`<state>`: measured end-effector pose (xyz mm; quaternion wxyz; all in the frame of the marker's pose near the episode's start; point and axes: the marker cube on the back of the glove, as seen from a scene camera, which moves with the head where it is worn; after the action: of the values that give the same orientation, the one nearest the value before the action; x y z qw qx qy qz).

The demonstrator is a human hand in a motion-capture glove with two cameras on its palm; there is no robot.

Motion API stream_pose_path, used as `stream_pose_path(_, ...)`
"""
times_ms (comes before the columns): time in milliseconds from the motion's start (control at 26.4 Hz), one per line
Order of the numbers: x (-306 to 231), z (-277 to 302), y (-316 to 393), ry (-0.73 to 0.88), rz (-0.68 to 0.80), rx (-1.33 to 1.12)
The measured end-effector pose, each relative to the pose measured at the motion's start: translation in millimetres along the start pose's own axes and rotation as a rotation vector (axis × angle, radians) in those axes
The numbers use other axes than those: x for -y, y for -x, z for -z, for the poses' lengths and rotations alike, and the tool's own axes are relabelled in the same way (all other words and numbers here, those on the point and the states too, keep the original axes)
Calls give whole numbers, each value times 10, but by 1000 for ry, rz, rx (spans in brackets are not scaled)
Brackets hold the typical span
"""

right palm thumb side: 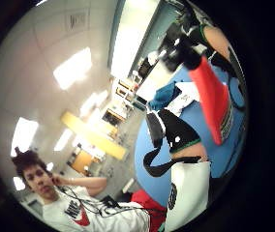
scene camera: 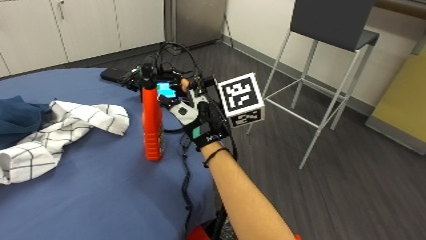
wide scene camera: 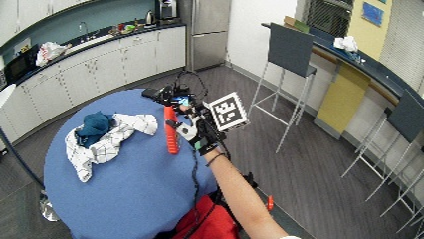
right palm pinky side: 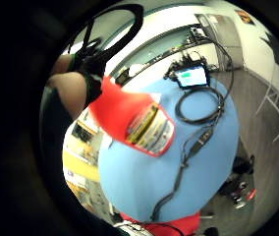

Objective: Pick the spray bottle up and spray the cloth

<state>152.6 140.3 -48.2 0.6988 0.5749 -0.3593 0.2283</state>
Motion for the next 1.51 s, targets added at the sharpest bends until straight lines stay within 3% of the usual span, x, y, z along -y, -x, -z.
stream_pose_path(303, 194, -376, -154, 87, -132, 56)
stream_pose_path(1172, 349, -210, -335, -118, -138, 103)
stream_pose_path(1324, 327, -4, -357, -74, -115, 81)
stream_pose_path(1513, 536, 88, 44, 105, -99, 30)
